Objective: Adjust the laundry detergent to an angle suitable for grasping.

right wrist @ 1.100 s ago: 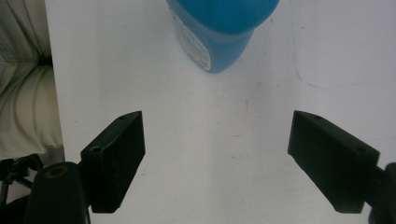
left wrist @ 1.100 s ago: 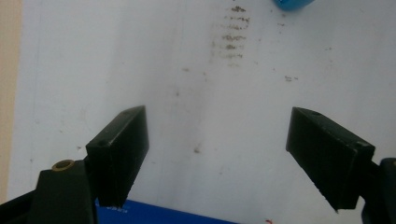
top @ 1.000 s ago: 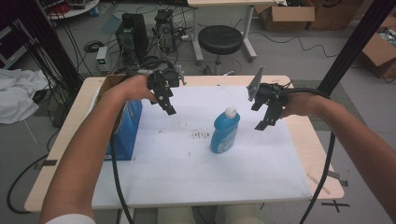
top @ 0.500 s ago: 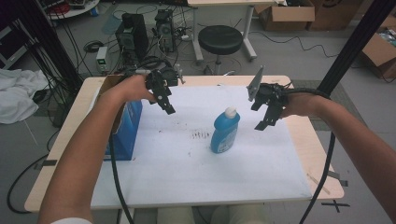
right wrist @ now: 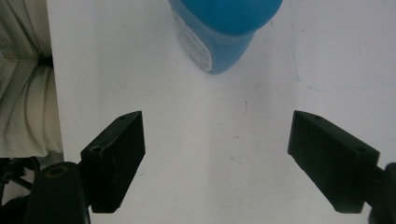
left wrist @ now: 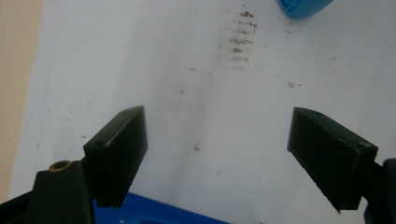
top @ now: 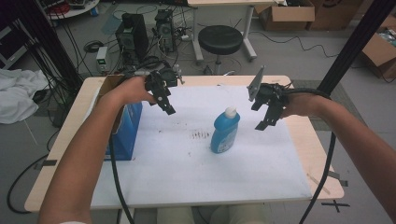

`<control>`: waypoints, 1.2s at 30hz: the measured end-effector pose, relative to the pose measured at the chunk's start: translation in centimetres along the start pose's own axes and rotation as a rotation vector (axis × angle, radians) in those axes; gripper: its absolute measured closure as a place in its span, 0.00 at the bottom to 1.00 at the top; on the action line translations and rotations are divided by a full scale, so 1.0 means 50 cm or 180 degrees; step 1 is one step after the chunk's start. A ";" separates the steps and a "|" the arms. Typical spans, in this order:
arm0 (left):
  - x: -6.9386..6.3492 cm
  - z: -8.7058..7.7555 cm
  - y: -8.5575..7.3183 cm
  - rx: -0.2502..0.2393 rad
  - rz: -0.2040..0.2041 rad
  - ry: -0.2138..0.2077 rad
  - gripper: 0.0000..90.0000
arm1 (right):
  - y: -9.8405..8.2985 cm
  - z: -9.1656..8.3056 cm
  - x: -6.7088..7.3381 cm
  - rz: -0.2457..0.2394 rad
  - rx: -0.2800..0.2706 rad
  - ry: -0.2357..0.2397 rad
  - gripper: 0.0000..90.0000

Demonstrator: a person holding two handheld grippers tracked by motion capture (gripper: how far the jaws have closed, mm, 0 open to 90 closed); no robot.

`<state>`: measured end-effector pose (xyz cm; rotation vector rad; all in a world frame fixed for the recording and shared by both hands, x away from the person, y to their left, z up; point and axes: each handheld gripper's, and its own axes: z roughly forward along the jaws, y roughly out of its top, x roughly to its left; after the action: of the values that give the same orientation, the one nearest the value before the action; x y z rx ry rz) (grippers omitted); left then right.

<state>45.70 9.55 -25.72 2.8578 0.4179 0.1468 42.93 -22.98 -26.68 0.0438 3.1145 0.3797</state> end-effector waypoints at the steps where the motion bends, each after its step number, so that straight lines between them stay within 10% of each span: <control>1: -0.001 -0.001 0.001 -0.0010 -0.0006 0.0005 0.23 | 0.000 0.000 0.000 0.0002 -0.0002 0.0002 0.21; 12: -0.028 0.000 -0.008 -0.0078 -0.0176 0.0119 0.22 | -0.004 0.002 0.000 0.0014 -0.0003 0.0005 0.21; 36: -0.075 0.040 -0.038 -0.0747 -0.0589 0.0197 0.23 | -0.011 0.013 0.007 0.0022 -0.0028 0.0020 0.21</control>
<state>41.86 9.76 -28.35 2.5749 0.6304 0.2339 42.56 -23.33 -27.45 0.0536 3.1195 0.3946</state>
